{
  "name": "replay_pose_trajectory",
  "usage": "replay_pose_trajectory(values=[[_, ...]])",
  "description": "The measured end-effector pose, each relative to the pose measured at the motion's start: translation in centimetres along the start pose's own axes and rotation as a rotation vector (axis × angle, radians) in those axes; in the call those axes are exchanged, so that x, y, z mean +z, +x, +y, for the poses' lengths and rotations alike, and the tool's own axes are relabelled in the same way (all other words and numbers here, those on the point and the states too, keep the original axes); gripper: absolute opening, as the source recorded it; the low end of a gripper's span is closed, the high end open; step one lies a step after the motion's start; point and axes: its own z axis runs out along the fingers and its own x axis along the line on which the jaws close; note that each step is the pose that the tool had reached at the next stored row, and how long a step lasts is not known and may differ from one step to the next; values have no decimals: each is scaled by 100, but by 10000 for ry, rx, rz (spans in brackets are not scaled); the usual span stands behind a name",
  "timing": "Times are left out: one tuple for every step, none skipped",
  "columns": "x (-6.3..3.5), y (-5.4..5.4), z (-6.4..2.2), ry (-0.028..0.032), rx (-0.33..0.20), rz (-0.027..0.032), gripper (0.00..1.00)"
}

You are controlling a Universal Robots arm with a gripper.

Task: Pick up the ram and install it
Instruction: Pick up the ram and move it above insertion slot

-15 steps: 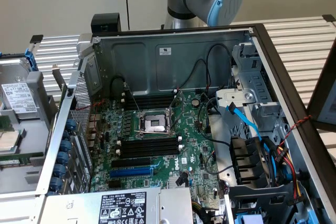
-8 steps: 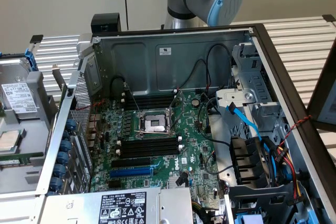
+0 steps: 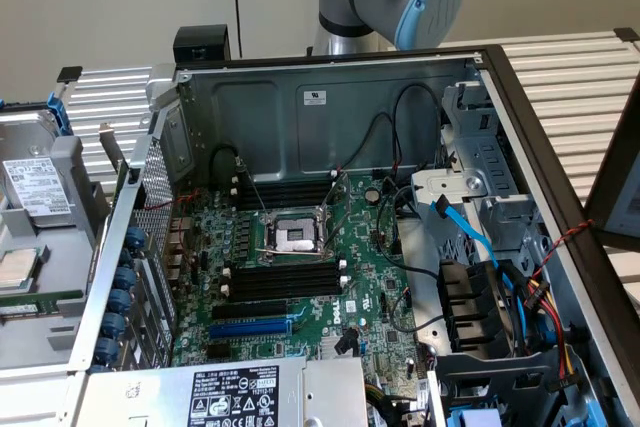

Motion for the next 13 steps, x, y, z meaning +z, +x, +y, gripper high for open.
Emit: replay_pose_trajectory(values=[[1, 0, 0, 2, -1, 0, 13], [1, 0, 0, 2, 0, 0, 13], [1, 0, 0, 2, -1, 0, 13], [1, 2, -10, 1, -4, 1, 13], [-1, 9, -43, -2, -8, 2, 13], [-4, 23, -80, -3, -8, 2, 13], [-11, 38, -117, -5, -6, 2, 13], [-19, 55, -154, -5, -6, 2, 13], [-30, 74, -192, -5, -7, 1, 13], [-40, 92, -229, -5, -7, 1, 13], [-52, 108, -265, -6, -8, 2, 13], [-62, 123, -299, -5, -7, 1, 13], [-73, 138, -335, -5, -6, 2, 13]])
